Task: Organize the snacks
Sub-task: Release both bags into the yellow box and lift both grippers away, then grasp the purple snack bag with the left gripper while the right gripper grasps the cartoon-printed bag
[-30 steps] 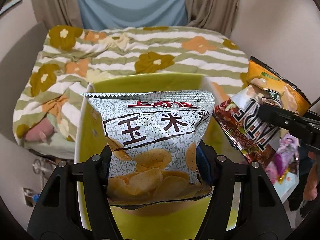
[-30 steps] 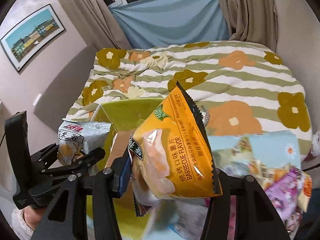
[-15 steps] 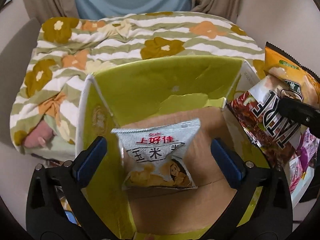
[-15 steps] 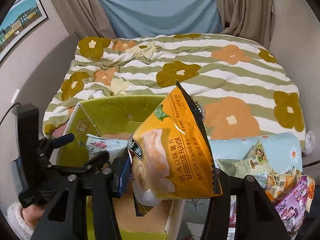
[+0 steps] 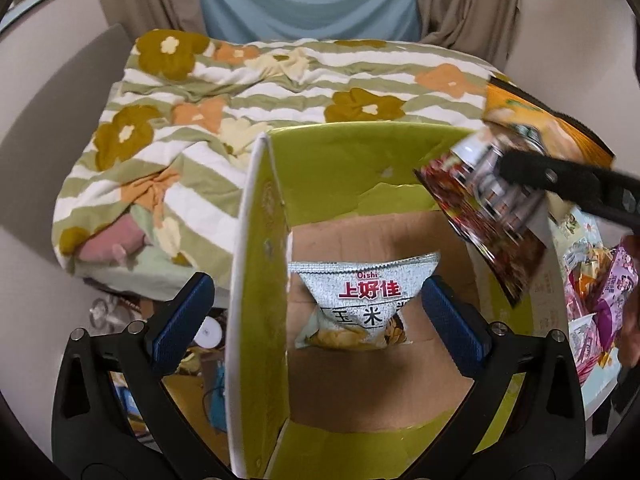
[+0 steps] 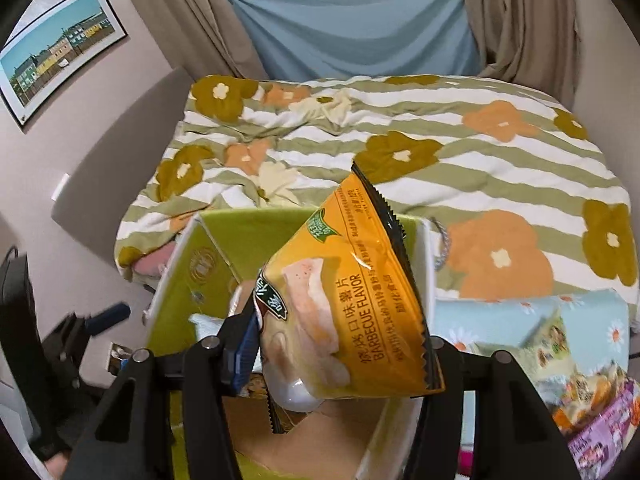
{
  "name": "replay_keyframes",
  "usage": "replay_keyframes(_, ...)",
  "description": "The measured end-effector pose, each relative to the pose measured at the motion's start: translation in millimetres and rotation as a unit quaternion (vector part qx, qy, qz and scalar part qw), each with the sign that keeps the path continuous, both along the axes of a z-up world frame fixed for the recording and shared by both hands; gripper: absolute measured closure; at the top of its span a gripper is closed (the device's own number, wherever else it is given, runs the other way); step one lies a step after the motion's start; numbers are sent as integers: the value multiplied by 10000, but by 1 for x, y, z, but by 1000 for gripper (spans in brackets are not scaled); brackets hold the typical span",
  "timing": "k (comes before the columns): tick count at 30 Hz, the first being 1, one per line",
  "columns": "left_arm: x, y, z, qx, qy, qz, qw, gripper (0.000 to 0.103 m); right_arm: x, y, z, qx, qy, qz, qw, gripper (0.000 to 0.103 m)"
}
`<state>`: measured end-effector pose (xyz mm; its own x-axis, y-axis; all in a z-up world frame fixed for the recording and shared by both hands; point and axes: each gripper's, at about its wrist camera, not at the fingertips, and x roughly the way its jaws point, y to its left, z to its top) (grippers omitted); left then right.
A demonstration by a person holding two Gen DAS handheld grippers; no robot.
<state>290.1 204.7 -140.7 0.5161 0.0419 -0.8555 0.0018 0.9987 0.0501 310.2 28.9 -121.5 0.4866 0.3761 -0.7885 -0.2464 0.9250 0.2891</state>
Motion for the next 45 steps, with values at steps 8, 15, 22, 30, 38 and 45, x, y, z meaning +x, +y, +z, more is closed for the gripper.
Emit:
replay_keyframes(8, -15, 10, -2, 11, 3, 197, 9998, 0, 15, 22, -17, -31, -65, 147, 9999, 0)
replay_keyframes(15, -20, 15, -4, -111, 42, 289, 9995, 0, 3, 19, -23, -245, -44, 225, 9994, 0)
replay_keyframes(22, -29, 11, 16, -125, -140, 218, 9996, 0, -13, 9, -4, -167, -157, 128, 9997, 0)
replay_keyframes(30, -42, -6, 59, -204, -513, -102, 9984, 0, -46, -7, 36, -119, -502, -54, 9987, 0)
replay_keyframes(38, -56, -60, 82, -506, -748, -874, 9921, 0, -98, -49, 81, -397, -915, -475, 9939, 0)
replay_keyframes(45, -75, -133, 91, -642, -845, -1541, 9823, 0, -144, -119, 96, -287, -1000, -915, 9904, 0)
